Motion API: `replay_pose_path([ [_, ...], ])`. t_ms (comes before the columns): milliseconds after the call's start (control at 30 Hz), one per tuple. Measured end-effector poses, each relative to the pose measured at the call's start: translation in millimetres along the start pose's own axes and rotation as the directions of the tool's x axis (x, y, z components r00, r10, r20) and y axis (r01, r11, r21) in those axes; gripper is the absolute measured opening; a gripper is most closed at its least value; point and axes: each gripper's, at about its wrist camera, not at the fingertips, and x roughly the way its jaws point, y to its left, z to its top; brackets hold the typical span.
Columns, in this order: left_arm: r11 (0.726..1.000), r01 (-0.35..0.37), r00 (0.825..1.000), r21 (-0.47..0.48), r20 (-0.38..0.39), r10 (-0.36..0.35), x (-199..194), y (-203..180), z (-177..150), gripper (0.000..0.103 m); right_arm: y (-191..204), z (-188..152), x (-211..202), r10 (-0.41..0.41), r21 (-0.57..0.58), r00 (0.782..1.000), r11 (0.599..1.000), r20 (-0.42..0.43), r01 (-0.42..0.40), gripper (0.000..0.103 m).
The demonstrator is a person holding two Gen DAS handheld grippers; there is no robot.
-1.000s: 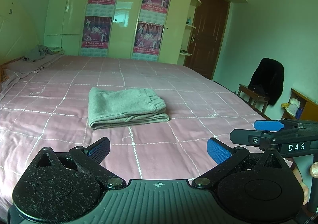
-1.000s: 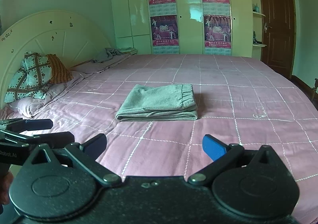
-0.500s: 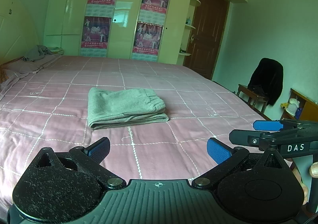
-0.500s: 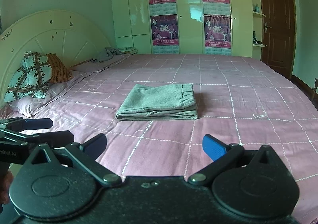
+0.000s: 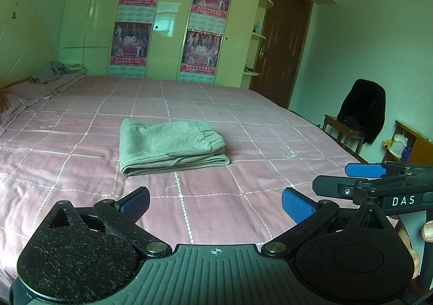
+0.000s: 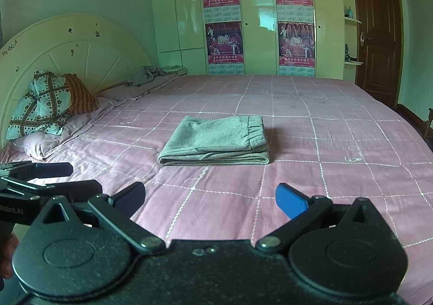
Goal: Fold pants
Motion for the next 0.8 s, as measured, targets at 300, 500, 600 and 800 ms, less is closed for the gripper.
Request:
replay_pose_path([
  [300, 1.000, 0.002, 1.000, 0.001, 0.002, -0.002, 0.1, 0.9, 0.6, 0.103, 0.8, 0.0, 0.0, 0.001, 0.001, 1.000, 1.000, 0.001, -0.001, 0.103],
  [500, 1.000, 0.011, 1.000, -0.010, 0.012, -0.011, -0.5, 2.3, 1.6, 0.103, 0.7, 0.0, 0.0, 0.000, -0.001, 1.000, 1.000, 0.001, 0.000, 0.103],
  [600, 1.000, 0.009, 1.000, -0.006, 0.012, -0.009, -0.2, 2.2, 1.6, 0.103, 0.8, 0.0, 0.0, 0.000, -0.001, 1.000, 1.000, 0.002, 0.000, 0.103],
  [800, 1.000, 0.002, 1.000, 0.011, 0.020, -0.002, 0.5, 1.8, 0.7, 0.102, 0.8, -0.2, 0.0, 0.001, 0.000, 1.000, 1.000, 0.001, -0.001, 0.103],
])
